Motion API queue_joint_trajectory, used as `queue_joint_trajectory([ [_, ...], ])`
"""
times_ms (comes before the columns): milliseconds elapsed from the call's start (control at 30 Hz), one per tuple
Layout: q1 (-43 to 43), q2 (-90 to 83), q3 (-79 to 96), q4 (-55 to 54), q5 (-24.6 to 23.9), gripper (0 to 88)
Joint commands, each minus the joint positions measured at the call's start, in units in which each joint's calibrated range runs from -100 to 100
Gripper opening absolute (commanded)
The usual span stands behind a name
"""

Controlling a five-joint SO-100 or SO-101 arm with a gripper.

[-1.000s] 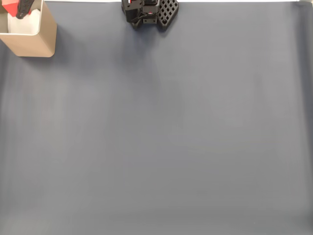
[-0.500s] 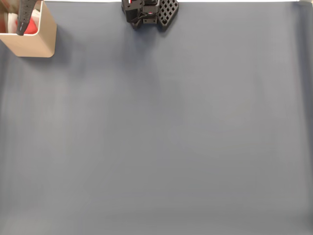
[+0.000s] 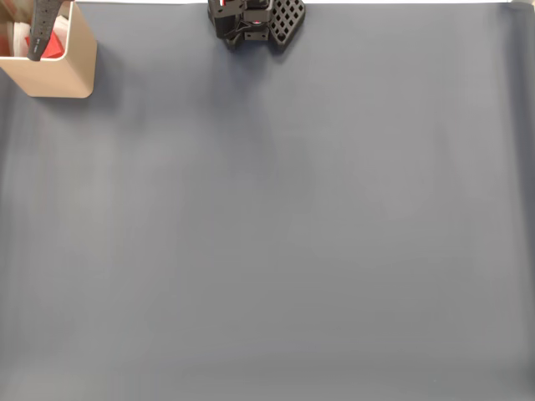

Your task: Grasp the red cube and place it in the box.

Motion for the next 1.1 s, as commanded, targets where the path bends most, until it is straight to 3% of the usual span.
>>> queue_joint_trajectory([
  [0, -0.24, -1.78, -3.12, -0.71, -0.59, 36.4],
  [367, -1.73, -1.43, -3.94, -1.04, -1.03, 0.0],
  [667, -8.83, -0.74, -6.49, -1.37, -1.56, 0.0],
  [1067, -27.16, -0.13, -10.32, 0.85, -1.90, 0.0],
])
